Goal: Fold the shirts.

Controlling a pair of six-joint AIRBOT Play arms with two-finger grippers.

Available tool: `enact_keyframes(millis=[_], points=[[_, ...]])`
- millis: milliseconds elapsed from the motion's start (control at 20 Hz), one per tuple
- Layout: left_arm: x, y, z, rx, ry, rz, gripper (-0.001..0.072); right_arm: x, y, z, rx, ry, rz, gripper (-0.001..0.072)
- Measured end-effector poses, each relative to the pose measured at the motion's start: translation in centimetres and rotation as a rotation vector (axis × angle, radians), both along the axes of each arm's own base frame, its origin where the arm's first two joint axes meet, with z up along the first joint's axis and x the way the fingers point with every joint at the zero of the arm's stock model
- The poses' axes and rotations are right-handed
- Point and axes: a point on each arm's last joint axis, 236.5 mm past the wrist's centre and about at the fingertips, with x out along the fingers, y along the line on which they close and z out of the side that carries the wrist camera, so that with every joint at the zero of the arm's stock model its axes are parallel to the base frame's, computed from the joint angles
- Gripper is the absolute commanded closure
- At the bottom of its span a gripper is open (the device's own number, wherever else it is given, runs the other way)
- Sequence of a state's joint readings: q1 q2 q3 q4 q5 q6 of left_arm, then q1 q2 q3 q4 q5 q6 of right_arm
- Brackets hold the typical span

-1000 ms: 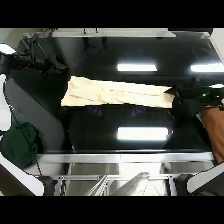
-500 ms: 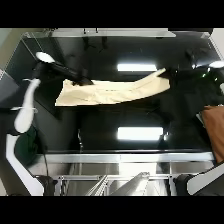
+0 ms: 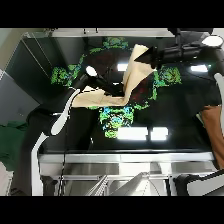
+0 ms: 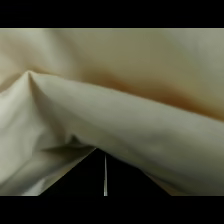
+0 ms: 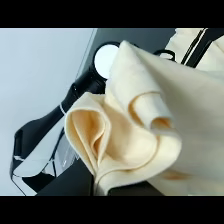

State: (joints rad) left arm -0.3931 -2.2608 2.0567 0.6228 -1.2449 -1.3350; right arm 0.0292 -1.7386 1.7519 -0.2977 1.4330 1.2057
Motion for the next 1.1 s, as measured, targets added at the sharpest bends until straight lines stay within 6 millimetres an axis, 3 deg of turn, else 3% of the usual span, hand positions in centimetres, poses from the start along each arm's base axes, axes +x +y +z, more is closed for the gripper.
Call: enact_keyframes(millis=[100,250,400,550,600,650,700,750,800,850,900,1000,1100], points=[[-0.1,1.8,4.0,-0.085,0.029,-0.018,0.0694,-0.2,1.6,-0.9,-0.035,-0.004,0.008,0.0694],[1.2,8.5,13.1,-0.199,-0.025,-0.007,0.0694,0.2,4.1,-2.1,-0.062,-0.011,-0.004,0.0693],[3.2,18.5,21.9,-0.242,-0.175,0.126,0.0693,1.4,7.7,-4.1,-0.073,-0.019,-0.045,0.0693],[3.7,27.8,27.5,-0.228,-0.305,0.303,0.0693,2.5,14.3,-7.8,-0.085,-0.050,-0.092,0.0668],[3.4,30.4,28.8,-0.223,-0.338,0.356,0.0693,2.5,17.2,-9.4,-0.089,-0.068,-0.097,0.0369],[3.1,32.5,29.6,-0.213,-0.361,0.398,0.0693,2.3,19.8,-10.7,-0.083,-0.083,-0.097,0.0177],[2.7,34.3,30.1,-0.206,-0.373,0.439,0.0693,1.7,22.6,-11.7,-0.070,-0.102,-0.079,0.0252],[2.2,35.4,30.3,-0.201,-0.377,0.466,0.0693,0.8,24.9,-12.3,-0.048,-0.113,-0.052,0.0381],[1.8,36.3,30.4,-0.202,-0.375,0.488,0.0693,-0.1,26.5,-12.5,-0.028,-0.119,-0.024,0.0396],[1.3,36.8,30.2,-0.201,-0.369,0.501,0.0693,-0.6,27.5,-12.3,-0.010,-0.126,-0.003,0.0522],[0.8,37.0,29.8,-0.201,-0.357,0.507,0.0693,-0.8,27.7,-11.7,0.007,-0.136,0.013,0.0687],[0.0,36.7,28.8,-0.205,-0.332,0.504,0.0693,0.0,26.2,-9.9,0.033,-0.153,0.025,0.0695],[-0.7,35.8,27.6,-0.212,-0.306,0.486,0.0693,1.9,22.5,-7.9,0.024,-0.160,0.017,0.0695]])
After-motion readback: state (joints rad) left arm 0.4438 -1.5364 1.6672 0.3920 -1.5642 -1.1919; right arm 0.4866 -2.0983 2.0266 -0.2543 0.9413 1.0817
